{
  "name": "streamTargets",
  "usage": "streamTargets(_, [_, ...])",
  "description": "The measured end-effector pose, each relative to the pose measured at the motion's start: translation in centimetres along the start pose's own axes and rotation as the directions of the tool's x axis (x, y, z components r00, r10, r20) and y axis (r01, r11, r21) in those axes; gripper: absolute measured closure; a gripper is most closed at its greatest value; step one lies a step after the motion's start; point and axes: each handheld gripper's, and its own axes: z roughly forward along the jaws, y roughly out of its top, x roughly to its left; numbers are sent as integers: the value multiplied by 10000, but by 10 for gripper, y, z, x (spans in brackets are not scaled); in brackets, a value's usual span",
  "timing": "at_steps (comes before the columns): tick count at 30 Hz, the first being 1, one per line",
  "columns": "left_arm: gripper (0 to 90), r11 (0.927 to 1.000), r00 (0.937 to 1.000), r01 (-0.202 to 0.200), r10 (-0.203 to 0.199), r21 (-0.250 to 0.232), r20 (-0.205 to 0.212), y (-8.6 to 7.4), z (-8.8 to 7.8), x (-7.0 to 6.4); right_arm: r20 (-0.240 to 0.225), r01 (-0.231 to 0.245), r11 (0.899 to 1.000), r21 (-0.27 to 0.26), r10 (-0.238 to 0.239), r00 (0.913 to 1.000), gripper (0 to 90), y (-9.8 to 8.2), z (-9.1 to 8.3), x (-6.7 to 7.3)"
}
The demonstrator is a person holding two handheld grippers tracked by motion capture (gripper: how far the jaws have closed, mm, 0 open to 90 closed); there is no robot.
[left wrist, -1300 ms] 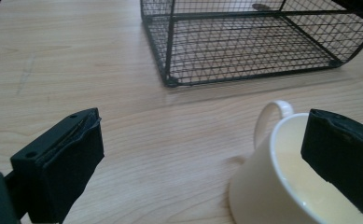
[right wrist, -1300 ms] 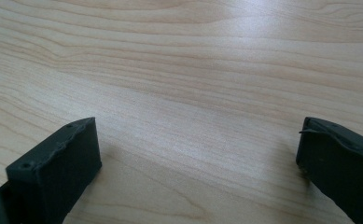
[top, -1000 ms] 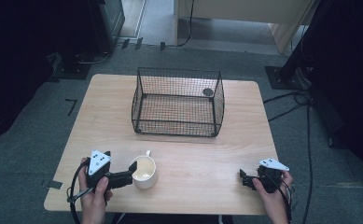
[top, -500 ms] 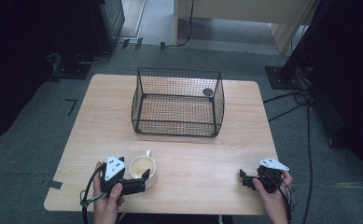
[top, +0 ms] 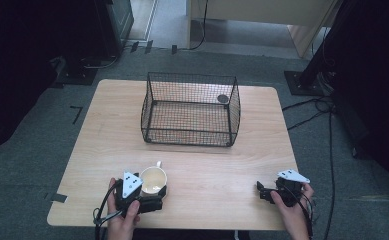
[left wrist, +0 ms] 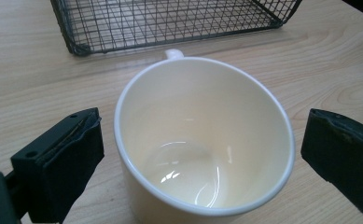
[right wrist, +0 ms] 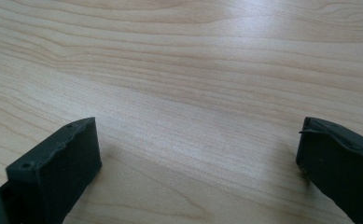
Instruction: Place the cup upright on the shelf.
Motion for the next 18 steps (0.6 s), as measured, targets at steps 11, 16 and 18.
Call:
streamTargets(11, [0,9999,10000,63,-63,105,-45,-9,8,-2,0,0,10000,-1,0,10000,0,0,0,0])
streamTargets(16, [0,9996,9998,-28,34,284,-214,-12,13,-3,0,2,10000,1,-2,10000,0,0,0,0])
streamTargets(18, [0,9996,9995,-50,59,294,-312,-14,14,-2,1,-1,10000,1,1,10000,0,0,0,0])
